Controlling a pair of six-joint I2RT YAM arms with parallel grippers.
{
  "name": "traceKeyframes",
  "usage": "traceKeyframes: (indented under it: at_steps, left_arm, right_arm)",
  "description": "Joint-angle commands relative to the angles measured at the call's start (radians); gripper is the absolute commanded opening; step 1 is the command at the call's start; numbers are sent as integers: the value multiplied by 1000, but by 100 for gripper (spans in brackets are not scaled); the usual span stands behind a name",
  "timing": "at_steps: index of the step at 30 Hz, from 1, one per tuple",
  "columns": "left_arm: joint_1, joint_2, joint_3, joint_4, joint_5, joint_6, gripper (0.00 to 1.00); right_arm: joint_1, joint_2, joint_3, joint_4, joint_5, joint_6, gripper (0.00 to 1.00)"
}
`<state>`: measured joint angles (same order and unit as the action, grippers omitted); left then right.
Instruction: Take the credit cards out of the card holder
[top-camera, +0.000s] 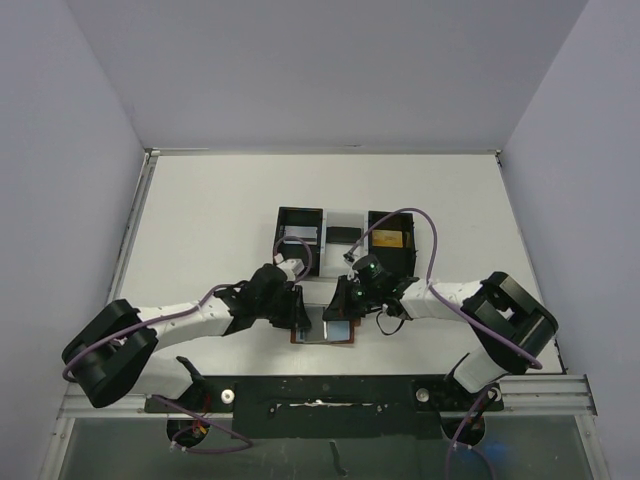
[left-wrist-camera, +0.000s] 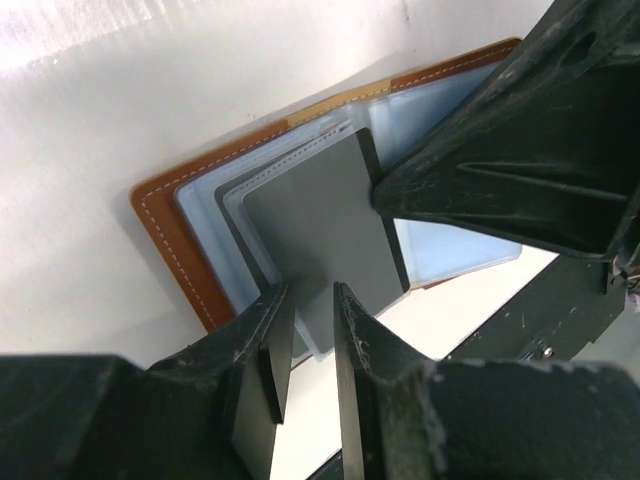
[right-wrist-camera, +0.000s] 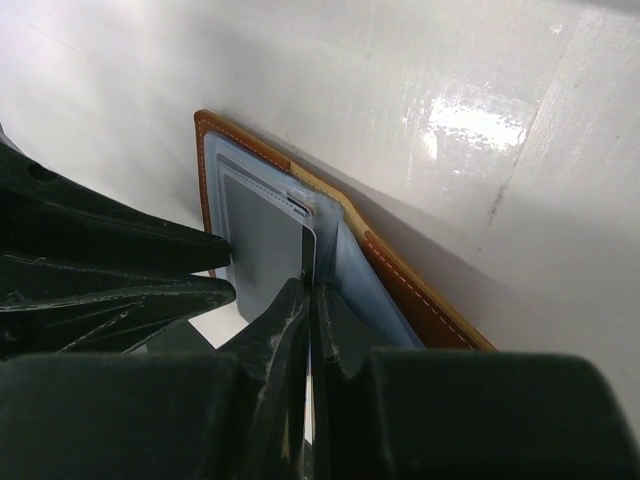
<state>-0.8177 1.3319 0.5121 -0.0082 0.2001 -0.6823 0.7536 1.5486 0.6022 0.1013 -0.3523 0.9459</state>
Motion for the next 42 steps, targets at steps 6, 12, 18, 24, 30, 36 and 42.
traceKeyframes:
  at_steps: [6,12,18,24,30,36,42]
  left_arm:
    - [-11,92,50,49,-66,-27,10]
    - [-11,62,14,30,-135,-82,4]
    - [-9,57,13,35,-145,-41,2]
    - [-9,80,40,19,-141,-17,2]
    - [-11,76,10,46,-124,-31,1]
    - [-11,46,12,26,-126,-31,0]
    - [-11,-20,32,-10,-97,-31,8]
  right_arm:
    - [-5,-15,-8,40,-26,19,1]
    - [-45,-56,-28,23,-45,24,0]
    - [-76,-74,-33,-18,-58,13,0]
    - [-78,-90,-38,-42,-43,17,0]
    - [-82,-119,-40,-82,-27,20,0]
    - [-94,-131,-53,-53,-72,28,0]
    - [-112,-107,-40,-101,-21,2,0]
